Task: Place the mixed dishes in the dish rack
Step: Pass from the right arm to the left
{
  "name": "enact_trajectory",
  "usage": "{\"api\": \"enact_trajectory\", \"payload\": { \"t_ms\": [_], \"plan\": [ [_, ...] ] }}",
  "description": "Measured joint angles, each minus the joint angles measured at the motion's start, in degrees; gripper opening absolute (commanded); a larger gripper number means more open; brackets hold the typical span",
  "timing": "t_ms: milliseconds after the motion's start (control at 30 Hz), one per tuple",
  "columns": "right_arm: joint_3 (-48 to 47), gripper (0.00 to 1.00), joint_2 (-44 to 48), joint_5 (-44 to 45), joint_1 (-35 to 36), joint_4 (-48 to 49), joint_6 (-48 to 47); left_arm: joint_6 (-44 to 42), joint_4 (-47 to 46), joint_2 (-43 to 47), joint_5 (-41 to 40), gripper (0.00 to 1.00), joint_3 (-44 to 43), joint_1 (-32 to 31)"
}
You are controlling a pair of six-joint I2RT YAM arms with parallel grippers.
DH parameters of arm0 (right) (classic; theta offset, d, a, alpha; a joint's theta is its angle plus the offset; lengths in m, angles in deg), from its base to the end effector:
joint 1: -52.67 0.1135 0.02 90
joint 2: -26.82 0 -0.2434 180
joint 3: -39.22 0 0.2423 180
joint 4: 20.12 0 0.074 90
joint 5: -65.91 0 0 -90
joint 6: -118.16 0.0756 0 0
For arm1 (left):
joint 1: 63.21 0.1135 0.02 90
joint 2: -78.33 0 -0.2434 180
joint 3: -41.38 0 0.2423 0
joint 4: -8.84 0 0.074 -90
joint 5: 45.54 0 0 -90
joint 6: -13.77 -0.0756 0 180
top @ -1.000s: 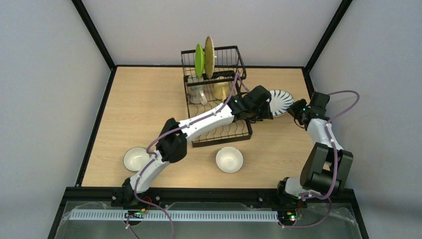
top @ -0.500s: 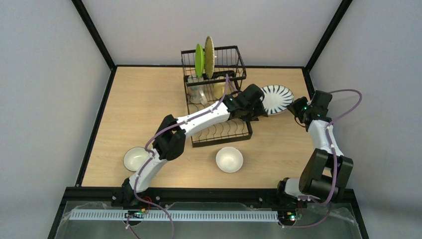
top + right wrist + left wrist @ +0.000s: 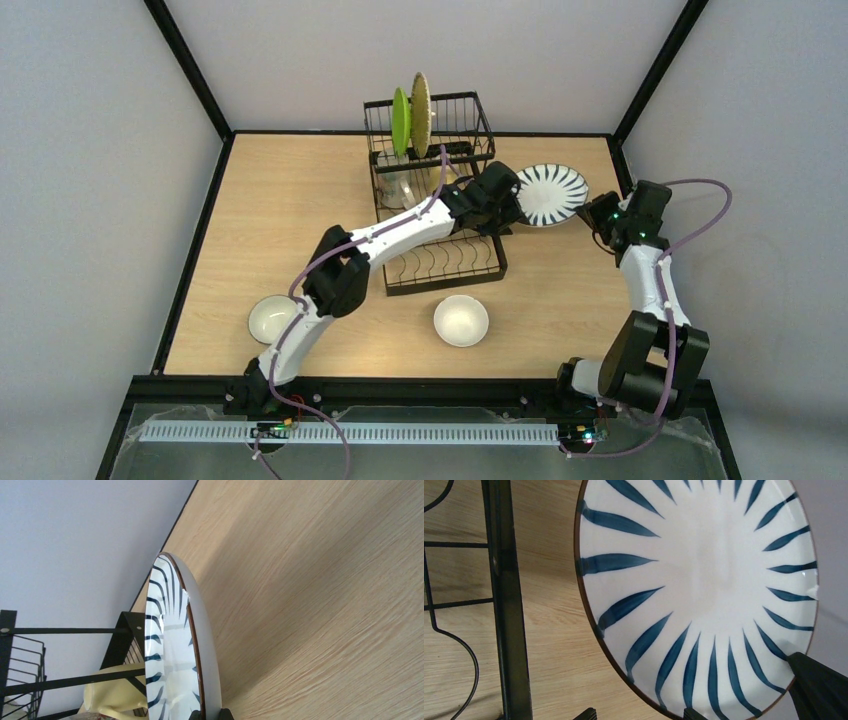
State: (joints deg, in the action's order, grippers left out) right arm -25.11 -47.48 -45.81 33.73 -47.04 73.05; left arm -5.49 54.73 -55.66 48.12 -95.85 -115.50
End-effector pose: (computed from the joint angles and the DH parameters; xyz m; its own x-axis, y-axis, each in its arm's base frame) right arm 0.3005 -0.0736 0.2193 -0.3870 0.8260 -0.4098 0.4160 0.5531 0.7218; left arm 0.3270 -0.4309 0.2011 -0.9091 -0.3644 -0.2018 -0.1213 0.6951 -0.7086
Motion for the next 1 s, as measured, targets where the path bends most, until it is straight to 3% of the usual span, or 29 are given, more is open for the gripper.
{"api": "enact_trajectory", "payload": {
  "t_ms": [500,1000],
  "plan": [
    [1.4,0.00,3.9,-2.4,0.0,-0.6,1.3,2.1,-4.2,0.3,0.0,0.99,3.1,0.0],
    [3.7,0.00,6.9,-4.9,0.0,-0.7,3.8,6.8,-16.5,9.0,-1.3,0.99,18.4,0.0]
  ]
}}
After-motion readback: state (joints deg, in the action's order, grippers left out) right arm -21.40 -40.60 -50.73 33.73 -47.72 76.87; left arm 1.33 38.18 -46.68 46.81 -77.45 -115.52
